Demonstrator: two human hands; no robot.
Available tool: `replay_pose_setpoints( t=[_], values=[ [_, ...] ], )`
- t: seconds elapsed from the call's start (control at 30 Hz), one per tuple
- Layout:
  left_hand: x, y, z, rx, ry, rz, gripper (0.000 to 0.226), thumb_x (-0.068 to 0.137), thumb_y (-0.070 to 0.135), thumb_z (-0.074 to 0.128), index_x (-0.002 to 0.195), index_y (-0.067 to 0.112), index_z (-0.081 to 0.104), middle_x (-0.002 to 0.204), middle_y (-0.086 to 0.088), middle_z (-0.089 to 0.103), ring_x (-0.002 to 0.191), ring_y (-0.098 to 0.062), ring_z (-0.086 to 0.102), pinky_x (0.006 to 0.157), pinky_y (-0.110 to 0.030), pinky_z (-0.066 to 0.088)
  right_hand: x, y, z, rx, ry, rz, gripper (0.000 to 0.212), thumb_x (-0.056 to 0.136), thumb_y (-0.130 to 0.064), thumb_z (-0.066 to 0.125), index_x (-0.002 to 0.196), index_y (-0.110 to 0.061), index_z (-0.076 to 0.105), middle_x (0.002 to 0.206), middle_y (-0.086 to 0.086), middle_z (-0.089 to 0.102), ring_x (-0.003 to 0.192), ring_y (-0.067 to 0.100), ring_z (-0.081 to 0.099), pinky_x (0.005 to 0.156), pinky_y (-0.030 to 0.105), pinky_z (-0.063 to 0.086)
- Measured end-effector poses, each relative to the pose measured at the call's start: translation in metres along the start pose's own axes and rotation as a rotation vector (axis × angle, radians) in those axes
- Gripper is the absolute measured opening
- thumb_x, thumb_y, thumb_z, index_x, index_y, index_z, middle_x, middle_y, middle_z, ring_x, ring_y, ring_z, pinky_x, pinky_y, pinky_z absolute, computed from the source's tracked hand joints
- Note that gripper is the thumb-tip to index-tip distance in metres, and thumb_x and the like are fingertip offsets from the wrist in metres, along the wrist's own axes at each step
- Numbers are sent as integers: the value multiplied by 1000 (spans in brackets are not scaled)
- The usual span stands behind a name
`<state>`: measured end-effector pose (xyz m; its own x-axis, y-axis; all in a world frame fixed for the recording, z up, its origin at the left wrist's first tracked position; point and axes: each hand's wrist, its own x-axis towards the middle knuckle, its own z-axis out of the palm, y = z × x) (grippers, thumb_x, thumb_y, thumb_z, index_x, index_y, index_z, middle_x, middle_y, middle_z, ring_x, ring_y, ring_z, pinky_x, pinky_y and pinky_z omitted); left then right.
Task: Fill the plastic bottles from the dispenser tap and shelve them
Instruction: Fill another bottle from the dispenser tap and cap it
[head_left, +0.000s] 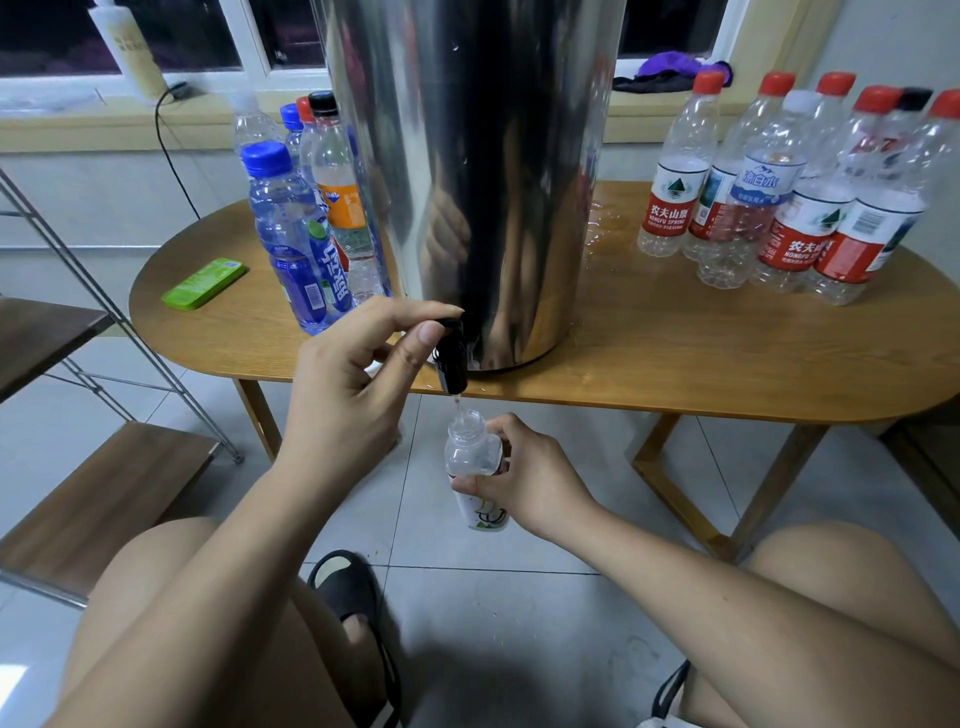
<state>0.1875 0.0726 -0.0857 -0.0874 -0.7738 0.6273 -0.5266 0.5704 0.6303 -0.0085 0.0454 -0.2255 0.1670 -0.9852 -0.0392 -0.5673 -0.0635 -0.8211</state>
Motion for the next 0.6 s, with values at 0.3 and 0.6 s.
replay_pose_setpoints(
  t=[0.3,0.6],
  values=[
    [0,0,0,-5,-2,-7,18,111,18,64,122,20,79,105,9,75,95,-15,69,77,-33,53,0,-1,-1,-15,8,-7,61,73,-54,95,119,-33,60,111,-16,72,102,6,69,93,40,59],
    [1,0,0,-5,-3,-18,19,111,20,64,122,20,79,106,10,76,95,-16,69,78,-32,51,-2,-3,-3,-22,4,-4,61,75,-51,95,121,-30,61,110,-16,71,102,7,68,92,37,58]
  ],
)
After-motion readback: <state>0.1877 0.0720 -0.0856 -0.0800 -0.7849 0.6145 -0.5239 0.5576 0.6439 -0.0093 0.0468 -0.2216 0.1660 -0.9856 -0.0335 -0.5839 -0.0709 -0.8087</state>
